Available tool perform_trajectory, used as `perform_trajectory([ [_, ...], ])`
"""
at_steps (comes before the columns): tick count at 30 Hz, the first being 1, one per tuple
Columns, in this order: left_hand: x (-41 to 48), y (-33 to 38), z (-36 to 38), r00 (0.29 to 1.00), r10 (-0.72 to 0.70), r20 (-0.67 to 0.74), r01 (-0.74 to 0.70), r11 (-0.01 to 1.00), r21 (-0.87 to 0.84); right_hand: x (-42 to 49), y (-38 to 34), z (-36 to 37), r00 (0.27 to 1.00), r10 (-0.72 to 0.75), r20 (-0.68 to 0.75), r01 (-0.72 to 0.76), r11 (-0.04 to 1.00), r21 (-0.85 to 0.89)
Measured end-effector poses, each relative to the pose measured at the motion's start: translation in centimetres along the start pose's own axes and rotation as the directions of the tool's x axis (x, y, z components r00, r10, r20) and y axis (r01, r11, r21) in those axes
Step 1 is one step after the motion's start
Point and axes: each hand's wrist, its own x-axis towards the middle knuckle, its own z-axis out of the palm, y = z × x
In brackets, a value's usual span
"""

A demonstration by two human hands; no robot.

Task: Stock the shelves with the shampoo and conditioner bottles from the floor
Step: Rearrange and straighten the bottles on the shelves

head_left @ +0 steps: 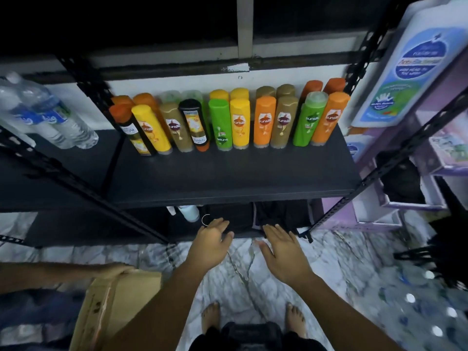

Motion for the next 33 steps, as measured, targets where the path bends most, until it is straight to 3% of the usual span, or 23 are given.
perform_trajectory([
  [9, -0.1, -1.4, -1.3, 0.997, 0.074, -0.007, -0.074, 0.997, -0.036, -1.4, -3.2, 0.8, 0.997, 0.062, -0.053, -0.059, 0.996, 0.066],
  [16, -2.6, 3.5, 0.1, 0.997, 0.029, -0.066, -0.030, 1.000, -0.004, -2.2, -0.5, -3.2, 0.996, -0.082, -0.040, 0.082, 0.997, -0.003],
  [25, -5.4, 8.9, -3.3, 0.955, 0.049, -0.293, -0.058, 0.998, -0.020, -1.2, -2.0, -10.8, 0.967, -0.252, -0.029, 0.249, 0.965, -0.084],
  [33, -5.3, 9.3, -9.7, 0.965, 0.101, -0.243, -0.083, 0.993, 0.083, -0.3, -6.2, -15.6, 0.939, -0.343, 0.021, 0.338, 0.910, -0.240],
])
